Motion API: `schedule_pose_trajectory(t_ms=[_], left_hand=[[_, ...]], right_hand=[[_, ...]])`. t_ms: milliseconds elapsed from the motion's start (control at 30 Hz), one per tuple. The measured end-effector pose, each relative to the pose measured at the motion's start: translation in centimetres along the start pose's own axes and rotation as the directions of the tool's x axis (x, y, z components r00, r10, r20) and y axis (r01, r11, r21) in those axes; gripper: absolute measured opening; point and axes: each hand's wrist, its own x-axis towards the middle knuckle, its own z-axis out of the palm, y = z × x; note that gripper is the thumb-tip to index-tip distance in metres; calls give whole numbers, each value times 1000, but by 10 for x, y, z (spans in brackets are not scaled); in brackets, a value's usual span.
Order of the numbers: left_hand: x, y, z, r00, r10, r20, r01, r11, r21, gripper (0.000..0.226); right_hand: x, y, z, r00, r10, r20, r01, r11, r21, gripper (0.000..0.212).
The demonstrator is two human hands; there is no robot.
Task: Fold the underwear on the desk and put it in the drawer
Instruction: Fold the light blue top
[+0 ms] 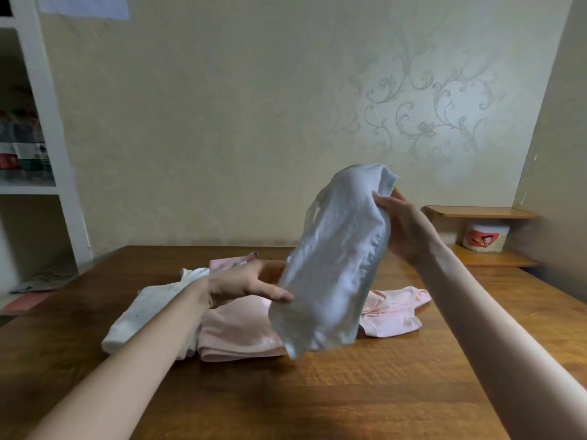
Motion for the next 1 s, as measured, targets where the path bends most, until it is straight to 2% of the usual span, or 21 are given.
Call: schedule_pose_trajectory(t_ms=[133,200,233,267,300,333,367,400,433,467,533,567,600,633,700,800,867,900,967,1000], left_hand=[[-8,-2,-36,969,85,-233,-91,996,-16,30],[-5,-9,-57,893,145,-426,-107,988,111,30],[0,-17,-66,814,164,-557,-36,972,234,29],[6,-28,-73,704,188,-684,120,919,375,27],[10,-37,-72,602,227,-765,306,819,484,27],[13,-48,-69,516,279,-810,454,712,535,31],[15,-56,-61,453,320,-832,523,660,539,34],[16,-61,-51,412,330,-850,534,668,518,30],[16,-63,-42,397,304,-866,528,696,487,23],[18,-67,-36,435,218,-874,540,714,447,20],[21,-70,-27,620,-76,-781,607,677,416,33],[23,-71,-23,701,-191,-687,581,710,397,36],[24,-72,-20,745,-240,-623,548,753,365,37],[27,-73,-17,757,-253,-602,532,775,343,37],[34,-81,-16,753,-198,-627,467,833,297,37],[41,-72,-15,726,-16,-688,137,983,122,25],[40,-56,-18,653,27,-757,-82,996,-36,18],[38,-49,-20,595,16,-804,-160,982,-99,13],[27,-45,-26,521,-13,-853,-187,974,-130,10],[18,-48,-29,533,-13,-846,-72,996,-61,12]], right_hand=[[-4,9,-19,991,-16,-137,37,987,153,35],[-7,22,-34,948,149,-282,-91,974,209,34],[-11,33,-41,886,275,-374,-231,960,159,29],[-17,45,-48,801,392,-452,-404,912,74,22],[-23,61,-56,722,462,-515,-548,836,-17,16],[-30,76,-62,668,499,-553,-642,762,-88,18],[-35,89,-68,627,505,-593,-693,709,-129,26],[-39,97,-70,603,495,-626,-700,705,-117,33],[-42,103,-71,592,464,-659,-673,735,-87,37],[-42,105,-71,577,425,-697,-624,780,-41,40],[-39,106,-70,550,378,-745,-515,856,55,42],[-35,105,-70,540,369,-757,-475,875,87,40],[-33,102,-69,535,370,-760,-460,882,106,38],[-30,100,-68,534,382,-754,-468,876,112,36],[-27,98,-64,583,434,-687,-511,853,105,37],[-21,88,-56,744,464,-480,-490,868,80,39],[-20,70,-53,846,422,-325,-439,898,24,42],[-22,58,-57,879,408,-245,-426,905,-19,47],[-31,34,-75,884,456,-100,-467,867,-176,59],[-39,25,-83,837,547,-26,-525,787,-326,65]])
